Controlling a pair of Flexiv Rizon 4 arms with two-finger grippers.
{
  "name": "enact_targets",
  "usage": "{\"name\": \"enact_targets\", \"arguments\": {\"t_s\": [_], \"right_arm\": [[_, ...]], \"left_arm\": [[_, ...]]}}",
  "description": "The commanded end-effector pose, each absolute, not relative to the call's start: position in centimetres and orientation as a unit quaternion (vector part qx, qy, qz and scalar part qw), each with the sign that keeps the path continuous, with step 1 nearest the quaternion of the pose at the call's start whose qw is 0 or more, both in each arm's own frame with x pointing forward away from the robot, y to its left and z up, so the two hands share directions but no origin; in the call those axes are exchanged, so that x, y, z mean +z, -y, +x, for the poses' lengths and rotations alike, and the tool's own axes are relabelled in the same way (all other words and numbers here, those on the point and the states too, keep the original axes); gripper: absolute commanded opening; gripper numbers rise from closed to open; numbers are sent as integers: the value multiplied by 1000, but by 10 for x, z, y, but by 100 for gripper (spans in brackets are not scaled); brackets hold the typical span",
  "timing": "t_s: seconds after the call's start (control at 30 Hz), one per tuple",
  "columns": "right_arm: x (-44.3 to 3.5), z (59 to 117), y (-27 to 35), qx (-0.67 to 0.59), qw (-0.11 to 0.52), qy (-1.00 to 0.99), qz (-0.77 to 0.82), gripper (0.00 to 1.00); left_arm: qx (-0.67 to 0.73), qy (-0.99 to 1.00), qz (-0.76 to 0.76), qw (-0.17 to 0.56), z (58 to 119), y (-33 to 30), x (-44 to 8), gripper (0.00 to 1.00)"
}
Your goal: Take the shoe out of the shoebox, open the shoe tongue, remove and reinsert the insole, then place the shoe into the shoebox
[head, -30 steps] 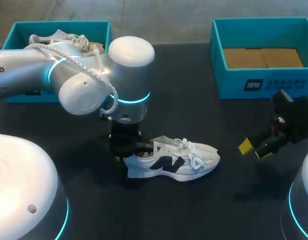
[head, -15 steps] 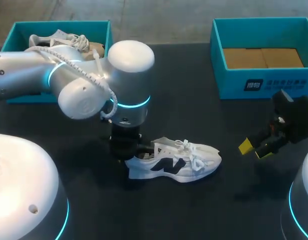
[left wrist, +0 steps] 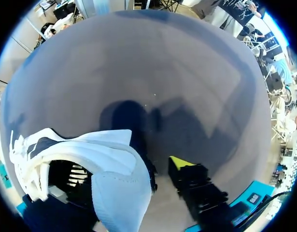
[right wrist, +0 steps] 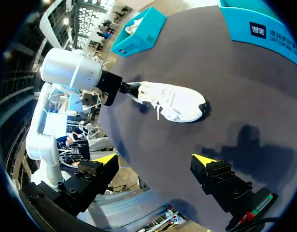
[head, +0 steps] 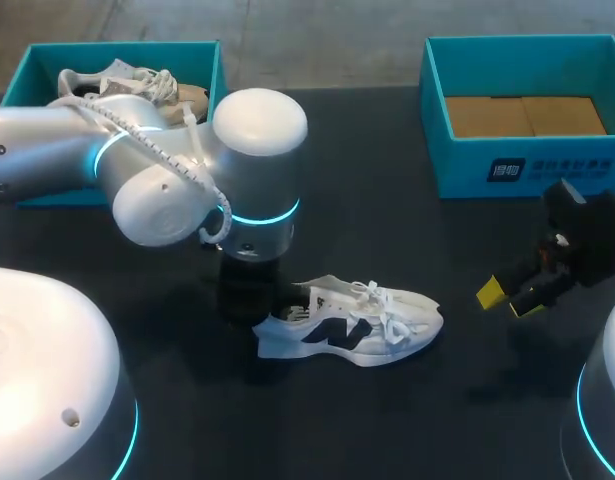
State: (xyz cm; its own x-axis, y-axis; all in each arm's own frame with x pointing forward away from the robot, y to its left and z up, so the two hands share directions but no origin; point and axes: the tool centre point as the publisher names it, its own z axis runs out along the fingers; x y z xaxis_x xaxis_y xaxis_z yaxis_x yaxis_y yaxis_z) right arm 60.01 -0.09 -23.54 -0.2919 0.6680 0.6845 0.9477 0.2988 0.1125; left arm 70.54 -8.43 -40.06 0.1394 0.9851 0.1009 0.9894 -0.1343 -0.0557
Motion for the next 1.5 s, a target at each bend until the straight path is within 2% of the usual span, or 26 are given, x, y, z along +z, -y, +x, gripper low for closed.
{"name": "enact_targets", "arguments": {"t_s": [0.03,0.8,1.5], "right_arm": [[-235,599,1,-260,267,760,-532,100],[-235,599,1,-260,267,760,-532,100],[-235,599,1,-260,267,760,-532,100]], "left_arm": [[-13,653,-756,43,703,80,-393,100],[66,655,-752,-39,689,65,-301,100],[251,751,-611,11,703,20,-256,100]]}}
